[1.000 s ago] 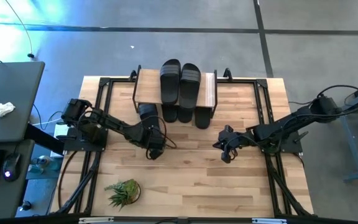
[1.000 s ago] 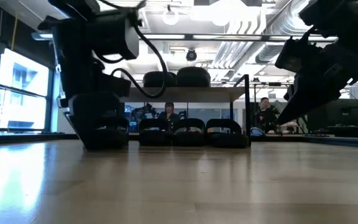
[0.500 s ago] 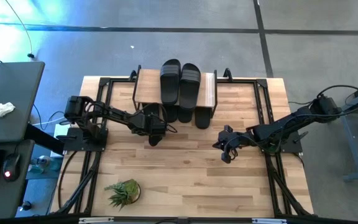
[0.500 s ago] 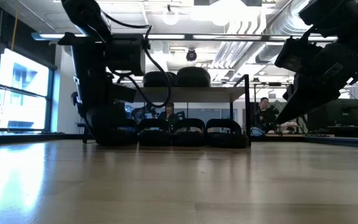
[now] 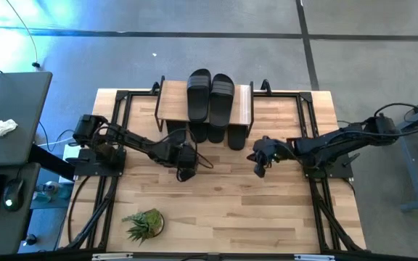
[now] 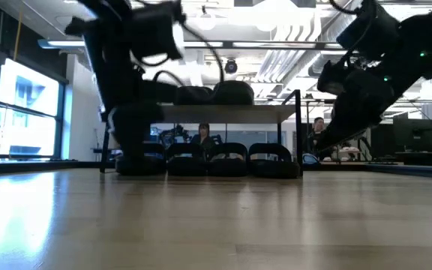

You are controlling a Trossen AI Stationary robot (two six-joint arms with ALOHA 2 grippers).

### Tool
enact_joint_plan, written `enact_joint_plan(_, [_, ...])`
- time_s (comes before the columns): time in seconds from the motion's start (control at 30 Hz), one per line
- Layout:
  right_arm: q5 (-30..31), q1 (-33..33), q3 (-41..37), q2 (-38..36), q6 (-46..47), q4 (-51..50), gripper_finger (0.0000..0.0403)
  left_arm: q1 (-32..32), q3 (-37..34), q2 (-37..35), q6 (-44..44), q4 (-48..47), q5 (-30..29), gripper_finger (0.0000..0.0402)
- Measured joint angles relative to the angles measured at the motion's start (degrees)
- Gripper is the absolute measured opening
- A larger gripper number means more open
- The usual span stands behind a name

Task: Pick and place slides into the shelf
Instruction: Adjust the right black slide under the shelf

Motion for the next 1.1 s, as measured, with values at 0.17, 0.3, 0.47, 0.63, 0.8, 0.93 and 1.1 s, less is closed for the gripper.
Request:
enact_joint_plan(0.17, [-13.24, -6.29, -7.56, 0.0, 1.99, 15.41, 0.0, -4.75, 4.6, 0.0, 0.23, 0.0, -0.3, 0.0])
enact_joint_plan(0.3, [-11.19, -6.21, -12.84, 0.02, 6.63, 23.05, 0.0, -8.3, 9.0, 0.0, 0.45, -0.85, -0.32, 0.0])
enact_joint_plan(0.47, [0.7, -3.03, -10.29, 0.02, 7.28, 20.46, 0.0, -11.8, 13.57, 0.0, 0.53, -1.7, -2.24, 0.0])
enact_joint_plan(0.63, [5.12, -2.36, -5.82, 3.18, 7.18, 13.84, 0.0, -13.31, 16.63, -0.02, 0.53, -3.71, -2.74, 0.0])
enact_joint_plan(0.8, [3.19, -2.42, -4.04, 9.31, 6.3, 15.59, 0.0, -13.93, 17.22, -0.93, 0.4, -5.01, -2.77, 0.0])
enact_joint_plan(0.93, [6.47, -2.44, -2.46, 13.4, 6.96, 19.24, 0.0, -14.0, 17.26, -2.96, -0.67, -6.41, -3.77, 0.0])
enact_joint_plan(1.1, [6.95, -3.34, 0.15, 18.54, 7.6, 18.97, 0.0, -14.0, 17.26, -5.47, -1.1, -7.6, -5.09, 0.0])
